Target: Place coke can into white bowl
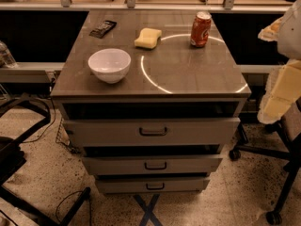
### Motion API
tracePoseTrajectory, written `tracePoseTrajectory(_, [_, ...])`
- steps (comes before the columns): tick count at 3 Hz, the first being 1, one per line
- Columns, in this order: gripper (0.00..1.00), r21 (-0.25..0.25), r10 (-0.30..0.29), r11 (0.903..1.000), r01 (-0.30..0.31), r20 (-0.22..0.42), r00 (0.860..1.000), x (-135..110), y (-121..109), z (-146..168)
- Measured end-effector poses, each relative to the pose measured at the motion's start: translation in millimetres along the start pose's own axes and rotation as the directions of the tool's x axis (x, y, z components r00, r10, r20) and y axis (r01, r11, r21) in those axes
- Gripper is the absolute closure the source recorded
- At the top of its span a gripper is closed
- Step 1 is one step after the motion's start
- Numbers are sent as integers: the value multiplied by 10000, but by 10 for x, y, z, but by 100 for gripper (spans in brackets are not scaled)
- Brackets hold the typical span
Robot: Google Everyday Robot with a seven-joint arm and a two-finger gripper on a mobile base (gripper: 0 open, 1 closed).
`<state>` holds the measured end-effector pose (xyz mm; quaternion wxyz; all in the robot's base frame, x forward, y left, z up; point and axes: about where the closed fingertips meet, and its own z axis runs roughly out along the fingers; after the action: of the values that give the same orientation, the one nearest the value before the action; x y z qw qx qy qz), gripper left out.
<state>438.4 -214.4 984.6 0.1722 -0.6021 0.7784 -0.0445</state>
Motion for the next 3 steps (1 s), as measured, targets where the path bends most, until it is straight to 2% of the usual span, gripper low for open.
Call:
tracePoseTrajectory(1, [0, 2, 0, 10000, 0, 1, 10000, 0, 0, 0])
tracePoseTrajectory(2, [0, 700, 189, 9973, -217, 404, 9990, 18, -195, 34])
tracePoseTrajectory(3, [0, 1524, 724, 9841, -916, 1271, 9893, 280, -472, 173])
